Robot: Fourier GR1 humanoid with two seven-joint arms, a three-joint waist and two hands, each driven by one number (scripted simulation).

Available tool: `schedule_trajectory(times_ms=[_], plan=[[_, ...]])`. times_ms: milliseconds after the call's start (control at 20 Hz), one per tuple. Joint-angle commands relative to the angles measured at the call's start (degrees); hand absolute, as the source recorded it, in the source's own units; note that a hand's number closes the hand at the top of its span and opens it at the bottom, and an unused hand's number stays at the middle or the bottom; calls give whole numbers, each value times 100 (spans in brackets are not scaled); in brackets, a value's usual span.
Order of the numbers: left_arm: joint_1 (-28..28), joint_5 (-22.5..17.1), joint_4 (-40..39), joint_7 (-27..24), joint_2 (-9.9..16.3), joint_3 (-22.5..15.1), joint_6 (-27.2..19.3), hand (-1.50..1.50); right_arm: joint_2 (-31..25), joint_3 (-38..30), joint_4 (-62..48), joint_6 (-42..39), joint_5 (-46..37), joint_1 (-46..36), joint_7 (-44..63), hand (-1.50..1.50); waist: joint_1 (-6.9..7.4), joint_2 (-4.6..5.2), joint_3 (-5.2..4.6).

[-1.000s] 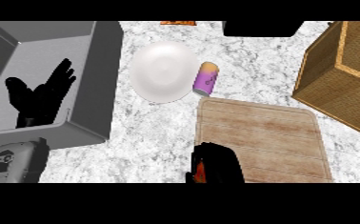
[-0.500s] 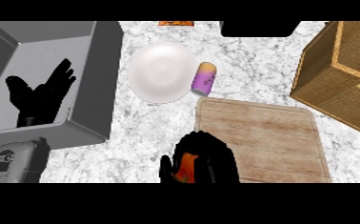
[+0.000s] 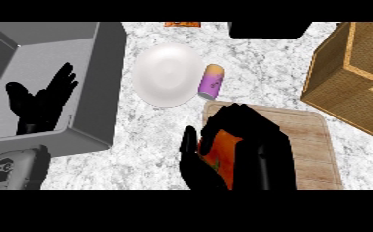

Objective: Pick the tomato from the cutting board and place it in the basket

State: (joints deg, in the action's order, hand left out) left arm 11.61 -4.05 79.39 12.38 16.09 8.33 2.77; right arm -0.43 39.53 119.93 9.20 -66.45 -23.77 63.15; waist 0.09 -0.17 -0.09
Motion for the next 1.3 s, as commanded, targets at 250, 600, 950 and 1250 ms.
schedule_trajectory(times_ms=[250, 600, 950, 1250], plan=[[-278, 70, 199, -116, -185, -106, -42, 0, 41, -2020, -366, -1249, 394, -1784, 648, 150, 20, 7, 3], [79, 56, 195, 197, -51, 13, -99, 0, -364, -3118, -1194, -1364, 275, -2275, 109, 150, -7, 13, 5], [-233, 58, 245, -3, -161, -53, -8, 0, -1203, -4182, -1921, -1505, 540, -2398, -523, 150, 17, 17, 7], [144, -2, -133, -4, -40, 119, 83, 0, -1640, -4807, -1976, -983, 1177, -1273, -1675, 150, -31, 20, 11]])
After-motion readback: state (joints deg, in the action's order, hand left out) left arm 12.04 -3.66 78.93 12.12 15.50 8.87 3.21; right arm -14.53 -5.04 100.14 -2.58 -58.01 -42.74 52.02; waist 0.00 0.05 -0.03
